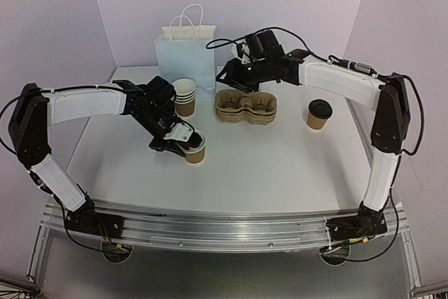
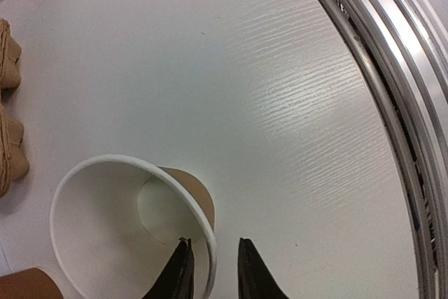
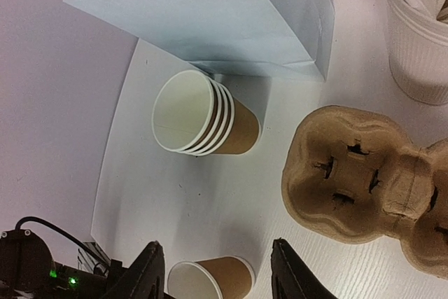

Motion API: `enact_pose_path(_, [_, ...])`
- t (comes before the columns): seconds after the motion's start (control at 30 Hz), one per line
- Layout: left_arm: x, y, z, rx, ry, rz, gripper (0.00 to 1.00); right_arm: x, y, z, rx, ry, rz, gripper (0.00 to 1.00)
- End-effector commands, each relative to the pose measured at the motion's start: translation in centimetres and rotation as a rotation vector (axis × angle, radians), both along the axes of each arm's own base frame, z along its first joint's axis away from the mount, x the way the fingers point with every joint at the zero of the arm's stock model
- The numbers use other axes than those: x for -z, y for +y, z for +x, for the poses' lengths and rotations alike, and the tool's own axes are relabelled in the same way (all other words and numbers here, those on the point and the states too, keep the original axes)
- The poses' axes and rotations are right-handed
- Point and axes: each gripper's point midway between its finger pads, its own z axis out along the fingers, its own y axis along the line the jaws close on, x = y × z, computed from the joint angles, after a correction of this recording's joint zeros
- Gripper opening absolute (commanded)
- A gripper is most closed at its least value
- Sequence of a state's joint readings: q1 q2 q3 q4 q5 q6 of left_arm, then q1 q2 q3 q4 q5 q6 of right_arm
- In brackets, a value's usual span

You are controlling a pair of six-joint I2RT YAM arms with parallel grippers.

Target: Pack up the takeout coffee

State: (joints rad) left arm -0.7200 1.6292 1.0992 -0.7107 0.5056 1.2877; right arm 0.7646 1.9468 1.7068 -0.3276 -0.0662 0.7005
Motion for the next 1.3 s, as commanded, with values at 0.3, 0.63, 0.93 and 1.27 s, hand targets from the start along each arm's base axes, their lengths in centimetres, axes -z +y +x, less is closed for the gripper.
enact_pose_path(0.3, [-11.9, 0.3, 3.7, -0.225, 0.005, -0.212, 0.65, -1.1, 0.5, 0.3, -0.015, -0.035, 0.0, 0.48])
enact_pose_path(0.63, [-13.3, 11.5, 15.6, -0.783, -0.117, -0.326, 0.71, -0.9, 0.7, 0.4, -0.031, -0.045, -0.008, 0.49])
enact_pose_path(0.93, [-5.1, 14.9, 24.9, -0.916, -0.156, -0.087, 0.81, -0.1, 1.0, 0.3, -0.069, -0.053, -0.03, 0.49])
enact_pose_path(1.27, [-1.6, 14.2, 29.1, -0.868, -0.198, -0.026, 0.78, 1.2, 0.6, 0.4, -0.078, -0.042, -0.052, 0.49])
